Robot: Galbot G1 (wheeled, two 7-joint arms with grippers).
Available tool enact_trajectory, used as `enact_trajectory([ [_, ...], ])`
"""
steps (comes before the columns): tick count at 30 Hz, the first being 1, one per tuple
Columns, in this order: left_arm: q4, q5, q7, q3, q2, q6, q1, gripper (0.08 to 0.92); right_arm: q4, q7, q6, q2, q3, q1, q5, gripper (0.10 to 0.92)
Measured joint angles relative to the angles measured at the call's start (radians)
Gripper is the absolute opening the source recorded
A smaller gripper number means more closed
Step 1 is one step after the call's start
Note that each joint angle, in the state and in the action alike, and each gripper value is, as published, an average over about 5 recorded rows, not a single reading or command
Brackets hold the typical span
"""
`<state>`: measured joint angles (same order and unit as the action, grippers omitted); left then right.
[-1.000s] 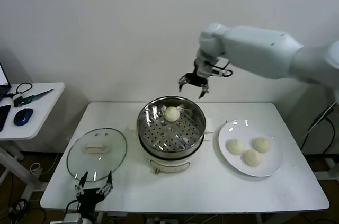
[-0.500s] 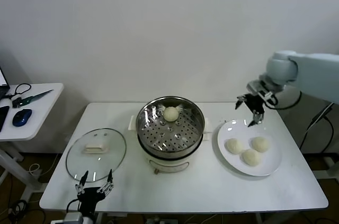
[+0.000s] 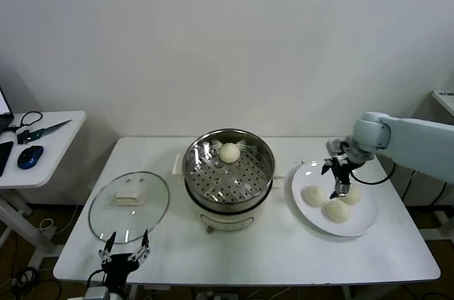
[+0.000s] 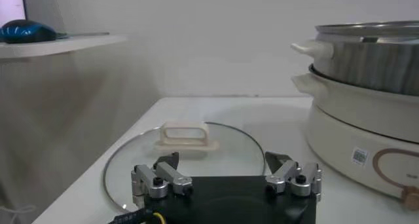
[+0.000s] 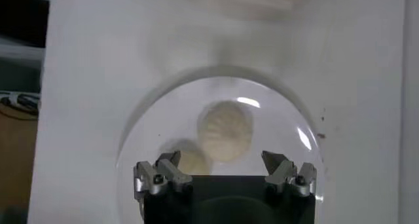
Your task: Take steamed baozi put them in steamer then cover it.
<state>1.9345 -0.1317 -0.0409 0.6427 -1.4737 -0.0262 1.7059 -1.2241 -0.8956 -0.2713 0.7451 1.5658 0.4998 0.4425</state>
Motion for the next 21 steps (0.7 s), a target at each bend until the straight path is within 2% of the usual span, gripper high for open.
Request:
enact_trajectory([
  [9, -0.002, 0.001, 0.0, 0.002, 0.0, 0.0, 0.0, 0.823, 0.083, 0.015, -0.032, 0.037, -0.125, -0.149, -0.053, 0.82],
  [21, -0.002, 0.001, 0.0, 0.004, 0.0, -0.001, -0.001, 0.823, 0.155, 0.03, -0.037, 0.067, -0.235, -0.246, -0.088, 0.662],
])
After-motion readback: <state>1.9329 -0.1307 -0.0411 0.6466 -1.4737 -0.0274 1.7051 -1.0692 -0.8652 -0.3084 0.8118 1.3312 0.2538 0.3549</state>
